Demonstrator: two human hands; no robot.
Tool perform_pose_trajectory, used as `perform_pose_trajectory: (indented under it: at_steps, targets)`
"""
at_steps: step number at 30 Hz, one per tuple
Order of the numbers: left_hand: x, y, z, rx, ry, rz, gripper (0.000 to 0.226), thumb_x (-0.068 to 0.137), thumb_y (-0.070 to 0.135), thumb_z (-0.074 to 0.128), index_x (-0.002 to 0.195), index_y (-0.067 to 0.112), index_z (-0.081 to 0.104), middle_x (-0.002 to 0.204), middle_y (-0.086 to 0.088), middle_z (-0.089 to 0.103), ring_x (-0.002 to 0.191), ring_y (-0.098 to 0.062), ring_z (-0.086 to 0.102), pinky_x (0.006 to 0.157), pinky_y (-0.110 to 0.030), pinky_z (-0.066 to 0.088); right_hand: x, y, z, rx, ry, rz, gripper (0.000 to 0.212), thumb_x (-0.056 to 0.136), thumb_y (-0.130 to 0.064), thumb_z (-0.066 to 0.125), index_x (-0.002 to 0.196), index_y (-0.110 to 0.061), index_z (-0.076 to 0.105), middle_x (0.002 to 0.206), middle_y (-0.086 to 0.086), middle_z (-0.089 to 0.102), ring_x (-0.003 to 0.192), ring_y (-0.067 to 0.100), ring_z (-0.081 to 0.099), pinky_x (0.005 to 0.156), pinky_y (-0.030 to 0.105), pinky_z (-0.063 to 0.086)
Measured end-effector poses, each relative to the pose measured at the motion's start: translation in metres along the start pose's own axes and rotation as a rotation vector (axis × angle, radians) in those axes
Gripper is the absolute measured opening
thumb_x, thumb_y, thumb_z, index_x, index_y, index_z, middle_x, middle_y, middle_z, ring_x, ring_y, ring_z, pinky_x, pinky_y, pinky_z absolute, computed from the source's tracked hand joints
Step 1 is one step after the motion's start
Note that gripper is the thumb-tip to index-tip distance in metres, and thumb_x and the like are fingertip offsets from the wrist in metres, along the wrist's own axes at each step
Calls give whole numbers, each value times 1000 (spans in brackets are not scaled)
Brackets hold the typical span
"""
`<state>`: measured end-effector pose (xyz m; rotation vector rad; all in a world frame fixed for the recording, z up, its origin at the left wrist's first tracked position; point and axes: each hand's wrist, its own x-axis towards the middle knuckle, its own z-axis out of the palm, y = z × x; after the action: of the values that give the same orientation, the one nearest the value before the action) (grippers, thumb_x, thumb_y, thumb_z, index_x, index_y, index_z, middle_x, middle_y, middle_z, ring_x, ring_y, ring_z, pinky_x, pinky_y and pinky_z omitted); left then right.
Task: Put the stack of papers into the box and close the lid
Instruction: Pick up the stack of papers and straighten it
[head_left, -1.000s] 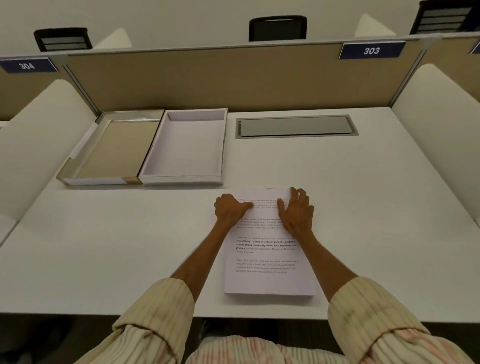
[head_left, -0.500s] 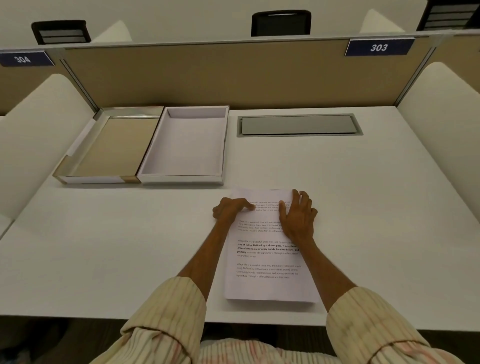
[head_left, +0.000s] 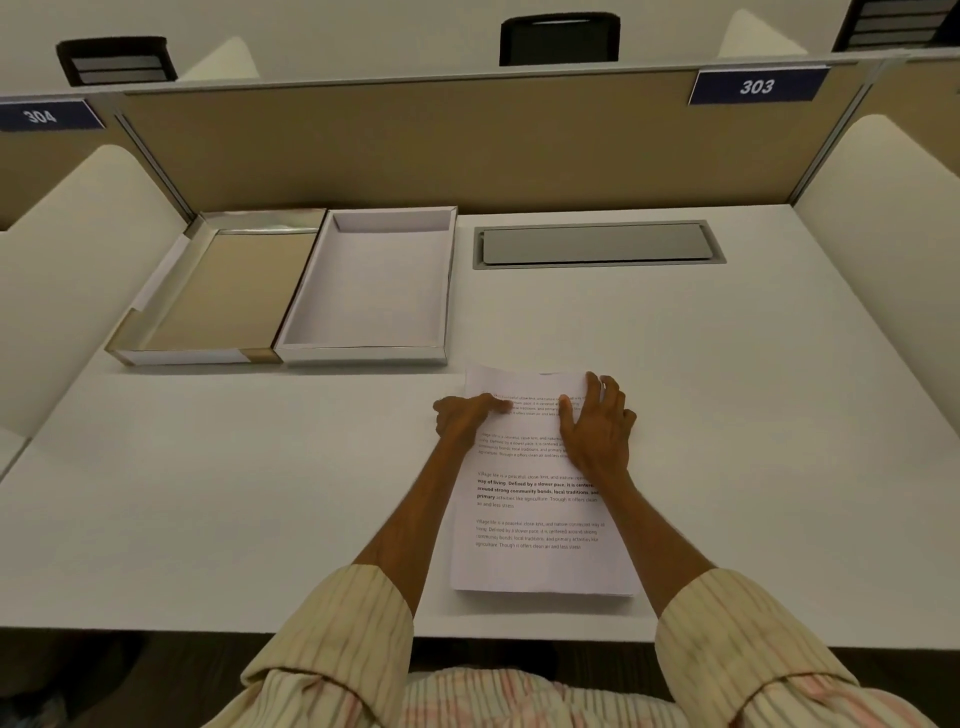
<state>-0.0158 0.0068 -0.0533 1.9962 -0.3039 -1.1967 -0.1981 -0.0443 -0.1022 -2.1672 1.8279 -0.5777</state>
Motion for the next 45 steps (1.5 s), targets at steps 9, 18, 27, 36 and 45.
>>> perform_pose_trajectory:
  at_steps: [9,18,27,36,45]
  targets:
    - [-26,-8,-8,-294,-156,26,77,33,27,98,101,0,72,89,-16,78,78,-34,77,72,-52,62,0,3,-10,461,-80,191,83,84,-51,60,148,-15,19,145,12,39,132,27,40,112,48,31]
    - [-84,41,-23,-308,-237,379,53,57,18,92,101,-1,71,97,-17,77,85,-37,75,74,-52,61,22,-9,-97,1197,-374,381,77,66,-69,67,106,-3,67,101,18,73,88,35,70,87,55,55]
    - [-97,83,-43,-362,-156,797,30,72,12,80,97,24,71,90,6,78,78,-23,75,69,-37,63,17,-71,-173,1264,53,-58,49,67,-67,60,84,-21,64,66,-15,72,59,6,70,51,17,54]
    - [-105,90,-41,-308,-67,913,89,57,83,59,111,12,55,85,3,66,71,-9,70,59,-18,55,15,-74,-164,1180,231,-107,58,75,-57,67,110,-12,59,94,-5,66,78,2,68,58,15,54]
    - [-105,93,-28,-345,71,914,51,79,61,55,107,20,46,84,5,61,72,-14,65,60,-19,56,25,-78,-172,1174,269,-77,41,83,-39,64,97,0,62,74,-8,64,63,-3,64,52,10,47]
